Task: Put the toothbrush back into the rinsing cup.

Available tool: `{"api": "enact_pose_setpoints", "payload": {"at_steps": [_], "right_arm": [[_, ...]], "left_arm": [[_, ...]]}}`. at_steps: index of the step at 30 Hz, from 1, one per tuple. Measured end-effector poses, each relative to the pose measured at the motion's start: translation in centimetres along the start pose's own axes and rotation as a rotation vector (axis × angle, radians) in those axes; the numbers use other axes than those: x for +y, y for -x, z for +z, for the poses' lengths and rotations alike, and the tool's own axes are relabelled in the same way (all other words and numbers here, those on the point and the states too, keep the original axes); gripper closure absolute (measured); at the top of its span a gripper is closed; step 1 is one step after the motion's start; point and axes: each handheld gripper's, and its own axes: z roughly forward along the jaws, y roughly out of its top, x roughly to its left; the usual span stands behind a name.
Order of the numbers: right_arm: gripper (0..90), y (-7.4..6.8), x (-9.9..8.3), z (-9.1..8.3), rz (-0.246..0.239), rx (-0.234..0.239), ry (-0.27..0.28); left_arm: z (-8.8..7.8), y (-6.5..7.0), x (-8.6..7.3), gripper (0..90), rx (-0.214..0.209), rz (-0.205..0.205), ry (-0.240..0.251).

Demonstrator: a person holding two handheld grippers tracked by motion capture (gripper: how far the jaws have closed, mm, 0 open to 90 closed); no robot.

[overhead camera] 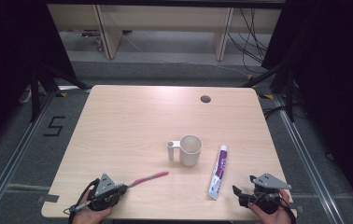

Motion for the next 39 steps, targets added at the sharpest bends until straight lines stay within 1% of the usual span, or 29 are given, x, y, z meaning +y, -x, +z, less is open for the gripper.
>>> {"api": "enact_pose_setpoints", "payload": {"at_steps": [1,3,4,6,7,8,10,12,13,14,15,16,17,18,19,20,21,22,23,24,25,28,29,30,32,34,36,37,39], "right_arm": [[23.4,0.0,0.0,0.1,-0.006,-0.005,-0.007],[23.4,0.0,0.0,0.1,0.0,0.001,-0.011],[23.4,-0.1,0.0,0.1,-0.002,0.008,-0.005],[23.4,-0.1,0.0,0.1,-0.006,0.004,-0.004],[23.4,-0.1,0.0,0.1,-0.001,0.007,-0.011],[23.4,-0.1,0.0,0.2,0.009,0.014,-0.014],[23.4,-0.1,-0.1,0.1,0.007,0.006,-0.009],[23.4,-0.1,-0.1,0.1,0.011,0.015,-0.014],[23.4,0.0,-0.1,0.1,-0.01,0.007,-0.017],[23.4,0.0,-0.1,0.1,-0.01,0.007,-0.017],[23.4,-0.1,-0.1,0.1,0.005,0.009,-0.013],[23.4,-0.1,-0.1,0.0,-0.01,-0.006,-0.005],[23.4,-0.1,-0.1,0.1,0.005,0.007,-0.012],[23.4,-0.1,-0.1,0.1,0.007,0.014,-0.014],[23.4,-0.1,-0.1,0.1,-0.008,0.009,-0.016],[23.4,-0.1,-0.1,0.0,-0.007,0.008,-0.016],[23.4,-0.1,-0.1,0.0,-0.007,0.008,-0.016],[23.4,-0.1,-0.1,0.1,-0.003,0.005,-0.009],[23.4,-0.1,-0.1,0.2,0.007,0.017,-0.014],[23.4,0.0,-0.1,0.1,-0.007,0.011,-0.012],[23.4,0.0,-0.1,0.1,-0.009,0.006,-0.01],[23.4,0.0,-0.1,0.1,-0.009,0.007,-0.011],[23.3,0.0,-0.1,0.1,-0.016,0.008,-0.01],[23.4,0.0,-0.1,0.0,-0.011,0.011,-0.018],[23.4,0.0,-0.1,0.0,-0.01,0.009,-0.017],[23.4,0.1,-0.1,0.1,-0.012,0.009,-0.009],[23.4,0.0,-0.2,0.0,0.001,0.02,-0.02],[23.4,0.0,-0.1,0.0,-0.01,0.013,-0.014],[23.4,0.0,-0.1,0.1,-0.003,0.022,-0.021]], "left_arm": [[0.2,-0.4,0.4,89.4,0.015,0.001,0.003],[0.3,-0.6,0.5,89.4,0.014,-0.005,0.012],[0.3,-0.8,0.7,89.4,0.02,0.0,0.002],[0.6,-1.0,0.9,89.4,0.02,-0.004,0.002],[0.7,-1.2,1.1,89.4,0.02,-0.001,-0.013],[1.1,-1.4,1.3,89.4,0.028,-0.014,-0.005],[1.4,-1.6,1.5,89.3,0.034,-0.02,-0.007],[1.4,-1.7,1.7,89.3,0.033,-0.023,-0.006],[1.6,-1.9,2.0,89.3,0.034,-0.03,-0.014],[1.6,-1.9,2.0,89.3,0.034,-0.03,-0.014],[1.8,-2.2,2.3,89.2,0.041,-0.031,-0.022],[1.8,-2.2,2.3,89.2,0.041,-0.031,-0.022],[1.9,-2.3,2.5,89.2,0.041,-0.037,-0.025],[2.1,-2.5,2.9,89.2,0.04,-0.038,-0.03],[2.2,-2.5,3.1,89.1,0.047,-0.044,-0.027],[2.3,-2.7,3.4,89.1,0.05,-0.029,-0.04],[2.3,-2.7,3.4,88.9,0.05,-0.029,-0.04],[2.6,-2.6,3.6,88.9,0.049,-0.049,-0.022],[3.0,-2.7,4.1,88.8,0.047,-0.051,-0.024],[3.2,-2.8,4.3,88.8,0.049,-0.043,-0.039],[3.4,-2.8,4.5,88.7,0.05,-0.042,-0.044],[3.9,-2.8,4.9,88.5,0.054,-0.048,-0.041],[4.2,-2.9,5.2,88.4,0.056,-0.052,-0.043],[4.5,-3.0,5.5,88.2,0.06,-0.053,-0.053],[4.7,-3.0,5.8,88.2,0.061,-0.058,-0.047],[5.0,-3.3,6.2,88.1,0.064,-0.051,-0.057],[5.8,-3.7,6.7,88.2,0.068,-0.073,-0.054],[6.0,-3.7,6.8,88.1,0.068,-0.077,-0.051],[6.1,-3.7,7.0,88.0,0.068,-0.071,-0.057]]}}
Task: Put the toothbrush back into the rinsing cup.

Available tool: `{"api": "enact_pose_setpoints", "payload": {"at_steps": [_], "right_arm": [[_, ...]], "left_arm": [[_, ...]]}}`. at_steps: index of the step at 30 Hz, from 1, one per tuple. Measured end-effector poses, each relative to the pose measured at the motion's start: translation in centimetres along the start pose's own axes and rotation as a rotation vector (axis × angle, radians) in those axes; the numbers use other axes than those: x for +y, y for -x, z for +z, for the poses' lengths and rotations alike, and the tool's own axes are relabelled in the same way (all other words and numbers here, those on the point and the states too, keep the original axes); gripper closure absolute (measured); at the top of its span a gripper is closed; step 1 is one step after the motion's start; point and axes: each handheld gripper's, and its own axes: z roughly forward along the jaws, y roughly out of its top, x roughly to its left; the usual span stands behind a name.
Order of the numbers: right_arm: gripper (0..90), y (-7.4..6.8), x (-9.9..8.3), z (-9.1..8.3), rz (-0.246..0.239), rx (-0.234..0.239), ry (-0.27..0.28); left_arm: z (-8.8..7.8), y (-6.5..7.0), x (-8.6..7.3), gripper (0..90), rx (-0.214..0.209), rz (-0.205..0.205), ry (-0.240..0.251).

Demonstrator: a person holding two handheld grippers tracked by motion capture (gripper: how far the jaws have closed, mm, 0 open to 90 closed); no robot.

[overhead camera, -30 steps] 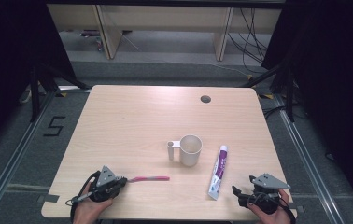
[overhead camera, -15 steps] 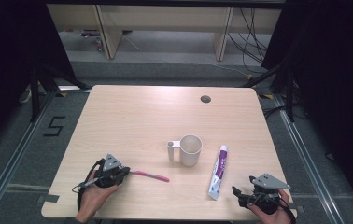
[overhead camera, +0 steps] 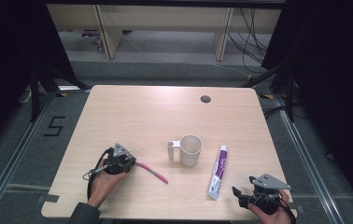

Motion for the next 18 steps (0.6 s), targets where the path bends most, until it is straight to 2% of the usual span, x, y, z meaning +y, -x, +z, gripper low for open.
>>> {"api": "enact_pose_setpoints", "payload": {"at_steps": [3,8,9,11,14,15,18], "right_arm": [[23.4,-0.1,0.0,0.0,0.015,0.006,-0.007],[23.4,-0.2,0.0,0.0,0.0,0.003,-0.004],[23.3,-0.1,0.0,0.1,-0.021,-0.007,0.001],[23.3,-0.2,0.0,0.1,-0.007,0.005,-0.009],[23.3,-0.2,0.0,0.1,-0.016,0.0,-0.005],[23.3,-0.3,-0.1,0.1,0.004,0.01,-0.012],[23.3,-0.2,-0.1,0.1,-0.013,0.003,-0.006]], "left_arm": [[0.4,0.1,0.6,87.6,0.013,0.001,-0.005],[1.2,0.4,1.8,87.6,0.011,0.004,-0.01],[1.5,0.7,2.3,87.5,0.014,0.007,-0.012],[1.7,0.8,2.5,87.5,0.012,0.015,-0.018],[2.2,1.1,3.1,87.5,0.007,0.023,-0.026],[2.3,1.3,3.2,87.4,0.013,0.024,-0.028],[3.0,1.6,3.7,86.9,0.004,0.025,-0.033]]}}
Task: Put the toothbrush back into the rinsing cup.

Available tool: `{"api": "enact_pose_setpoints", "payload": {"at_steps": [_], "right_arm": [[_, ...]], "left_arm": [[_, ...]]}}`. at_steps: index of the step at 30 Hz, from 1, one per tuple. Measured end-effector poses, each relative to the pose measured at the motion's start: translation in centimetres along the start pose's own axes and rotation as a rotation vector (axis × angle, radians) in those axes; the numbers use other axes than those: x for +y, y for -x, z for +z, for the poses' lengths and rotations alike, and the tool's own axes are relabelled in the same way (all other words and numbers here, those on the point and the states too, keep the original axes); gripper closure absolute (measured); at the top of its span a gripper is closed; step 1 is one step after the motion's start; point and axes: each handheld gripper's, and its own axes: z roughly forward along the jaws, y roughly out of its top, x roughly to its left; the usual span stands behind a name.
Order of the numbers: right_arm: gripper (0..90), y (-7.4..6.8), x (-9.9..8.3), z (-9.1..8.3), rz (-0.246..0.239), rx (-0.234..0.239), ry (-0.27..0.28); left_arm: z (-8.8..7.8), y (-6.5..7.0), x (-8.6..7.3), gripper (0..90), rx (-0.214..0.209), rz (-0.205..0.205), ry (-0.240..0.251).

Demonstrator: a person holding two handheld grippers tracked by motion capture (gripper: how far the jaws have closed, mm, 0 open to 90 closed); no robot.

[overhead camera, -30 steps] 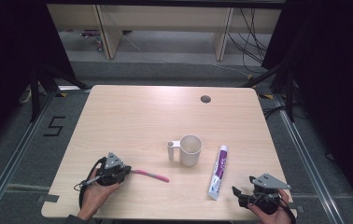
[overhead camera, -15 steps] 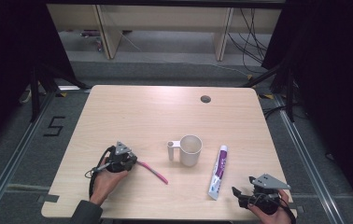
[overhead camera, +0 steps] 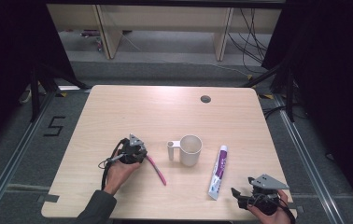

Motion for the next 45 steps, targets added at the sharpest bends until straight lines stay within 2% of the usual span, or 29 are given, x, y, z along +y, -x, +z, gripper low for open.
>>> {"api": "enact_pose_setpoints", "payload": {"at_steps": [3,4,6,7,8,10,11,12,13,16,18,19,20,21,22,24,25,28,29,31,34,35,38,42,43,45], "right_arm": [[23.3,0.0,0.0,0.0,0.0,0.001,0.001],[23.3,-0.2,-0.1,0.0,0.029,0.009,-0.006],[23.3,-0.1,0.0,0.0,0.017,-0.003,0.002],[23.3,0.1,0.0,0.0,-0.01,0.003,0.003],[23.3,0.0,0.0,0.0,0.014,0.007,-0.005],[23.3,0.0,-0.1,0.1,0.013,0.019,-0.008],[23.3,0.0,-0.1,0.1,0.013,0.019,-0.008],[23.3,0.0,0.0,0.0,0.003,0.016,-0.013],[23.3,-0.1,0.0,0.0,0.005,0.02,-0.013],[23.3,-0.1,0.0,0.0,0.013,0.014,-0.014],[23.3,-0.1,0.0,0.0,0.008,0.01,-0.011],[23.3,-0.1,0.0,0.0,0.008,0.008,-0.013],[23.3,-0.1,-0.1,0.0,0.013,0.008,-0.015],[23.3,-0.1,-0.1,-0.1,0.018,0.007,-0.016],[23.3,-0.1,-0.1,-0.1,0.018,0.007,-0.016],[23.3,-0.1,-0.1,0.0,0.02,0.007,-0.015],[23.3,-0.1,-0.1,0.0,0.018,0.005,-0.016],[23.3,0.0,-0.1,-0.1,0.006,-0.003,-0.008],[23.3,-0.1,-0.1,-0.1,0.02,0.01,-0.017],[23.3,-0.1,-0.1,-0.1,0.01,-0.001,-0.008],[23.3,0.0,-0.1,-0.1,0.006,-0.005,-0.003],[23.3,0.1,-0.1,0.0,-0.009,-0.007,0.003],[23.3,0.0,-0.1,-0.1,0.006,-0.005,0.0],[23.3,0.0,-0.1,-0.1,0.002,-0.006,0.003],[23.3,-0.2,-0.2,-0.1,0.033,0.0,-0.006],[23.3,-0.1,-0.1,-0.2,0.041,0.0,-0.005]], "left_arm": [[0.2,0.2,0.2,86.2,0.005,-0.006,0.0],[0.3,0.4,0.4,85.4,0.009,-0.014,0.008],[0.2,0.3,0.5,83.3,0.005,-0.007,0.004],[0.0,0.4,0.7,80.8,-0.013,-0.016,0.001],[-0.2,0.5,0.7,77.3,-0.022,-0.033,0.0],[-0.4,0.5,0.8,71.6,-0.019,-0.04,0.006],[-0.7,0.6,0.8,71.6,-0.021,-0.039,0.004],[-0.9,0.7,0.9,65.3,-0.024,-0.047,0.002],[-1.2,0.9,0.9,63.6,-0.032,-0.062,0.0],[-1.5,1.4,1.0,59.9,-0.042,-0.068,-0.007],[-1.5,1.8,1.1,54.1,-0.041,-0.078,-0.021],[-1.5,1.9,1.1,51.5,-0.051,-0.08,-0.044],[-1.4,2.1,1.2,45.9,-0.065,-0.099,-0.048],[-1.3,2.3,1.2,43.6,-0.06,-0.112,-0.046],[-1.4,2.3,1.3,43.6,-0.063,-0.095,-0.067],[-1.2,2.7,1.4,40.3,-0.067,-0.102,-0.08],[-1.1,2.8,1.5,39.6,-0.063,-0.081,-0.095],[-0.7,3.1,1.6,38.8,-0.056,-0.075,-0.113],[-0.3,3.3,1.6,38.9,-0.047,-0.062,-0.126],[-0.2,3.4,1.5,39.5,-0.045,-0.05,-0.135],[0.0,3.6,1.4,42.3,-0.048,-0.029,-0.148],[0.0,3.6,1.3,44.3,-0.048,-0.024,-0.152],[-0.4,3.2,1.0,49.6,-0.044,-0.004,-0.166],[-0.8,2.8,0.6,54.0,-0.037,0.019,-0.193],[-0.9,2.5,0.6,55.4,-0.034,0.026,-0.197],[-1.0,2.2,0.4,59.9,-0.028,0.032,-0.192]]}}
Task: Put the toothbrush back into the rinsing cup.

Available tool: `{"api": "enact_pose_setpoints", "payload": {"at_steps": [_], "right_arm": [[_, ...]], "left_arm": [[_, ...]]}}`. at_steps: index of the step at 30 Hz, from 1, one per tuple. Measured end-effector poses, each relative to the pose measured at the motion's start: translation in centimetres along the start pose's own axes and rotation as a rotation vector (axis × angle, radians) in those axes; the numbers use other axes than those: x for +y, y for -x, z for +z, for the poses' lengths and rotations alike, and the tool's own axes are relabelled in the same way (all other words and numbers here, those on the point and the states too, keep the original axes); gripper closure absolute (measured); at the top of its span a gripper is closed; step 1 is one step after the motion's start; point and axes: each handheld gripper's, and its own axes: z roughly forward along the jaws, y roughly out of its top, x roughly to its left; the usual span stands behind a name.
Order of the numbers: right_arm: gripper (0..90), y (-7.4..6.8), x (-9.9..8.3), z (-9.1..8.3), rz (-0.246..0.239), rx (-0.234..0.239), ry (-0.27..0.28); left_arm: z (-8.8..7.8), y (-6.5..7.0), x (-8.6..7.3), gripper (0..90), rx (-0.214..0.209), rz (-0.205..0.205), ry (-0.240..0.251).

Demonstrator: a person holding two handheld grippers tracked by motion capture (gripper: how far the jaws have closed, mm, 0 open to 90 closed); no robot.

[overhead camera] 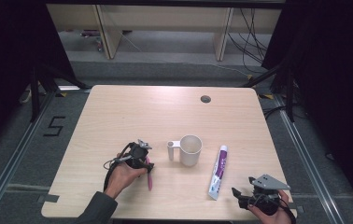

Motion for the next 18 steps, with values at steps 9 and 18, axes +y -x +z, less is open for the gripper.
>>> {"api": "enact_pose_setpoints", "payload": {"at_steps": [9,18], "right_arm": [[23.3,-0.1,0.0,0.1,-0.008,0.001,0.0],[23.3,0.0,0.0,0.0,0.007,0.006,-0.006]], "left_arm": [[-0.7,-0.9,0.3,77.0,0.005,0.071,-0.105],[-0.3,-1.0,1.4,80.9,-0.004,0.123,-0.202]]}}
